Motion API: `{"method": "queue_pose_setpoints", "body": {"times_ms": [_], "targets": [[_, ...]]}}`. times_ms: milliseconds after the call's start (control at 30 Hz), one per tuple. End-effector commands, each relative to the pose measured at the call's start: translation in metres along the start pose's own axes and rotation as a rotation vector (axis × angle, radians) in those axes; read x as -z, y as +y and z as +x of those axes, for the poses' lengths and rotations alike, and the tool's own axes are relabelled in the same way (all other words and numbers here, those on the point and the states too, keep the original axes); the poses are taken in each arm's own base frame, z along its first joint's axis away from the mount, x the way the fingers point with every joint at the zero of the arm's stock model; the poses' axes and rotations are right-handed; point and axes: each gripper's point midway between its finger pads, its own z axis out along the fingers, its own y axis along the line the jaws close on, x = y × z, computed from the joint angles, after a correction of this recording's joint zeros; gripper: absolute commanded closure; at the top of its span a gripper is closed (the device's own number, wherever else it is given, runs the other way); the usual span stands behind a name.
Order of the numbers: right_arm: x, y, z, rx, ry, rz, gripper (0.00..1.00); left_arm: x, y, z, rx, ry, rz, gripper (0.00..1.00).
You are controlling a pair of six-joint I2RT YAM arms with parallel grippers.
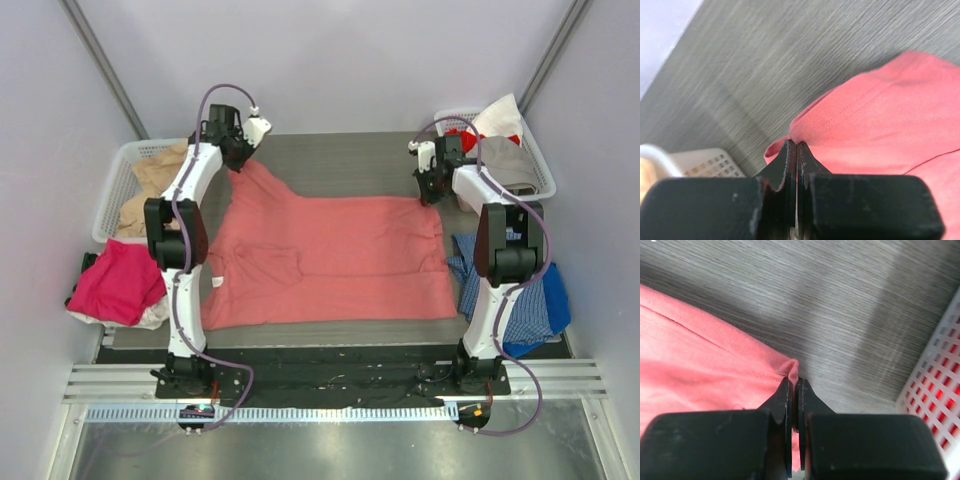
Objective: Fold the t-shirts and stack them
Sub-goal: Fold the tshirt
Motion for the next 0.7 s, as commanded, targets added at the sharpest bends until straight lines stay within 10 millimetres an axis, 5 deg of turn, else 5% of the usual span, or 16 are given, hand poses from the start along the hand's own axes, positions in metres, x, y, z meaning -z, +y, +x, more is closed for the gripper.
{"method": "queue_pose_setpoints", "body": {"times_ms": [0,367,667], "targets": [[0.038,-0.006,-0.021,0.018,-0.068,0.047,0.99,0.037,0.013,-0.025,-0.022,-0.074,-0.056,1.0],[0.068,0.002,-0.009,0.053,-0.072,0.056,0.99,0.082,-0.015,-0.01,-0.046,-0.041,-0.003,1.0],[0.073,0.017,0.007,0.07,-0.05,0.018,0.99,0.121,-0.046,0.003,-0.076,0.0,0.072,1.0]]}}
